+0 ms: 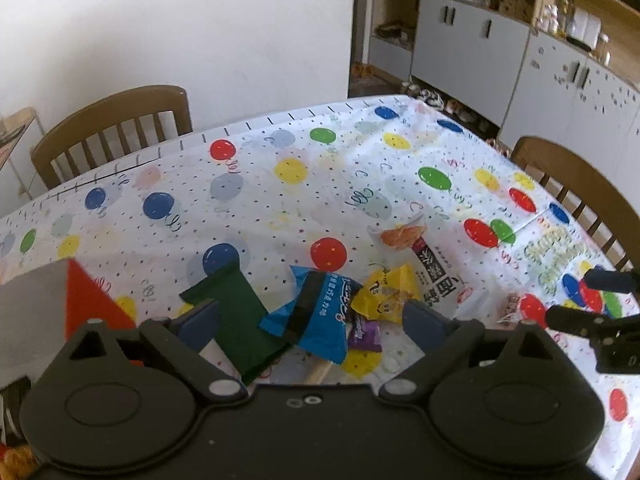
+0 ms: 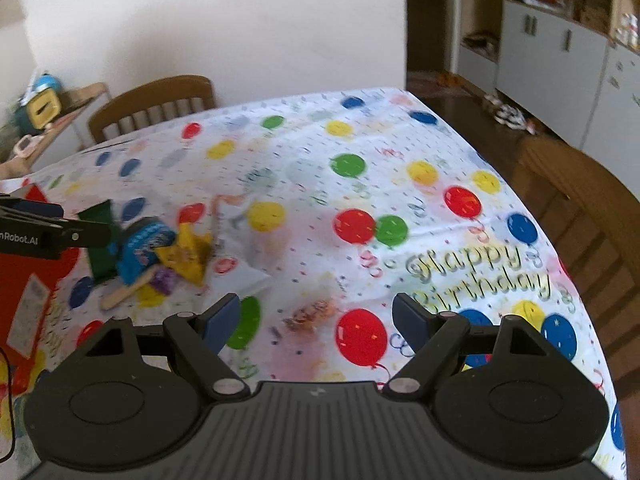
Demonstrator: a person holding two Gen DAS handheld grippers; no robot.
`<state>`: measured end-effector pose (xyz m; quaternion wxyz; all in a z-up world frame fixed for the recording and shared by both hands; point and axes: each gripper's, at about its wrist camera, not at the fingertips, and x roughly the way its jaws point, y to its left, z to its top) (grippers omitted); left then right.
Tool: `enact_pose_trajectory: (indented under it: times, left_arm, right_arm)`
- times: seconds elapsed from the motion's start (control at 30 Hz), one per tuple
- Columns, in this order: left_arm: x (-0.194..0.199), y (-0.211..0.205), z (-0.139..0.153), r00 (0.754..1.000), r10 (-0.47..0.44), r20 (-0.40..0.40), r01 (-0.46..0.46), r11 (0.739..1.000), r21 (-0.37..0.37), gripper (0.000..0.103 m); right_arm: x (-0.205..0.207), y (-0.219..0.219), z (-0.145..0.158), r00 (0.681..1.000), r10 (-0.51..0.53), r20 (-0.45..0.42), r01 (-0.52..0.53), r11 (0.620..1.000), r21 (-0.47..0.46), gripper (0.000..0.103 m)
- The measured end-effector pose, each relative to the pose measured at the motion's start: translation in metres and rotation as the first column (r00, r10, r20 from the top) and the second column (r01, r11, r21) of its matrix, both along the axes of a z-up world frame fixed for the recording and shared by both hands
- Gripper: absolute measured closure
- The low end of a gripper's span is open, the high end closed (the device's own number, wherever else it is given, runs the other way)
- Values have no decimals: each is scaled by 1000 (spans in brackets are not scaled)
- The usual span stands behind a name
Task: Organize snacks
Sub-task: 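Grasp the blue packet with the left tool while the right tool grasps the brown wrapped bar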
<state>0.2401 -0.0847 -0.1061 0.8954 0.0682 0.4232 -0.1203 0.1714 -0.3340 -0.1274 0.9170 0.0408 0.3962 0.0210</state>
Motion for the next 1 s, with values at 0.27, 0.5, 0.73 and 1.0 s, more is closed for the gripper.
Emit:
enact_pose_trajectory:
  times: [0.27, 0.5, 0.73, 1.0]
  left_arm:
    - [29, -11, -17, 997, -61, -50, 63, 997, 54, 15]
    - [43, -19, -34, 990, -101, -96, 111, 989, 102, 19]
    - [53, -26, -48, 982, -129, -139, 147, 981, 129, 26]
    - [60, -22, -50, 977, -130, -169, 147, 984, 96, 36]
  right_arm:
    - [14, -7, -21, 992, -104, -67, 107, 993, 53, 21]
    - [31, -4, -35, 980, -163, -116, 172, 982, 74, 34]
    - [39, 3, -43, 972, -179, -155, 195, 976, 97, 49]
    - [41, 9, -43, 970, -189, -156, 205, 975, 92, 67]
